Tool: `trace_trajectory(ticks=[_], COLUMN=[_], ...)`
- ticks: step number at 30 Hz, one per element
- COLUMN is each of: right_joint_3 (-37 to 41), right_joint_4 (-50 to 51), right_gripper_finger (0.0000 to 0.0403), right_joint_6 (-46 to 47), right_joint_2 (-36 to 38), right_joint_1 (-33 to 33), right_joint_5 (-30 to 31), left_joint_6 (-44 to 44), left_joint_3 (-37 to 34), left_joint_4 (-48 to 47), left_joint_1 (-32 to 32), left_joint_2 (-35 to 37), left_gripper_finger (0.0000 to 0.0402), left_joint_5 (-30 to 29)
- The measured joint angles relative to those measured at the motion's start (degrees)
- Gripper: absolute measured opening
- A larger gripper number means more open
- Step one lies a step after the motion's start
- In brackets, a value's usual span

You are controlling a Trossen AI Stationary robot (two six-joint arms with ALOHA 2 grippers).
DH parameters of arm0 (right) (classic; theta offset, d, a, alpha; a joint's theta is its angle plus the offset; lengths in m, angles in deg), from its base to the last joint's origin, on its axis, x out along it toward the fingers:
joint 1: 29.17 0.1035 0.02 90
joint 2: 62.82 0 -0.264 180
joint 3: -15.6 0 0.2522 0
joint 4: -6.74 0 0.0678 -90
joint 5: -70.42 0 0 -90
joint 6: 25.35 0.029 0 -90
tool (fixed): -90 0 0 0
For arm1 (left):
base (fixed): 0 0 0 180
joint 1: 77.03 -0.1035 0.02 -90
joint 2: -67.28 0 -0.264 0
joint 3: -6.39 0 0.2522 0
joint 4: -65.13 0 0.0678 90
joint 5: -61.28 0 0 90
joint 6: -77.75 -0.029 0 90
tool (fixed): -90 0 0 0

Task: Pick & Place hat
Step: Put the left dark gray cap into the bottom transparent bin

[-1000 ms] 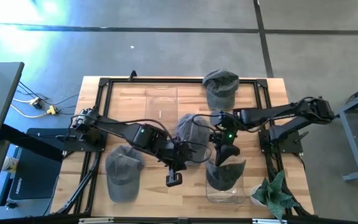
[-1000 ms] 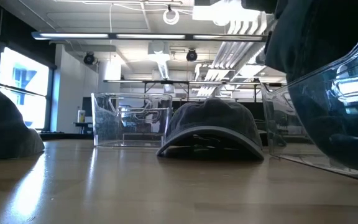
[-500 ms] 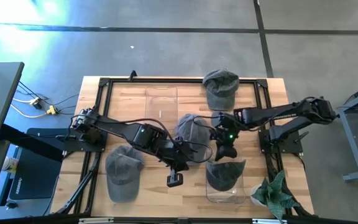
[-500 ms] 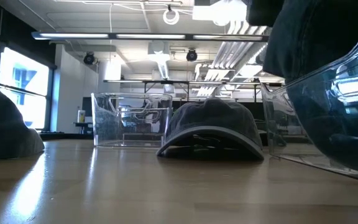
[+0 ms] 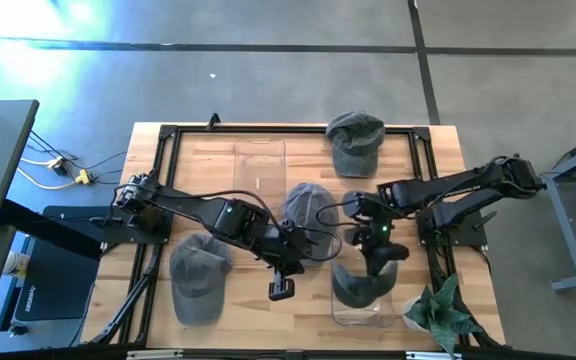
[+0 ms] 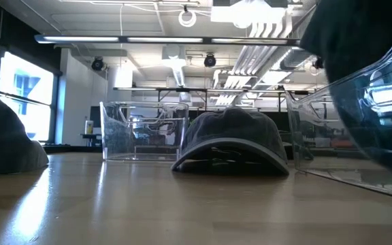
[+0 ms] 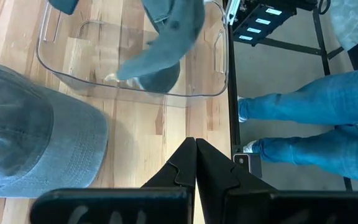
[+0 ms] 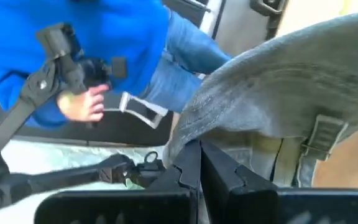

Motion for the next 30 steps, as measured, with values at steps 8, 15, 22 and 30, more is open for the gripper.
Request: trace_trajectory(ticks=[8,15,22,30], right_joint_3=[0.0,0.0,0.0,0.0], right_joint_4=[4.1,12.4,14.9,14.9], right_gripper_finger=[0.0001,0.0001,0.0001,0.0001], right_joint_6=[-9.1,-14.3,-8.2,2.4], right_joint_2=[-0.3,-0.8,1.5,2.3], right_joint_1=[0.3,0.5,0.5,1.3], right_joint_5=[21.5,11.1,9.1,6.7], left_joint_6=[0.0,-1.5,-3.4,-18.3], left_joint_3=[0.0,0.0,0.0,0.1], left_joint_4=[0.2,0.8,2.5,19.3], left_joint_1=[0.0,0.0,-0.1,-3.8], left_joint_2=[0.0,0.0,0.0,-5.1], left_gripper_finger=[0.0002,0.0002,0.0002,0.0048], left_joint_5=[0.0,0.0,-2.1,5.3])
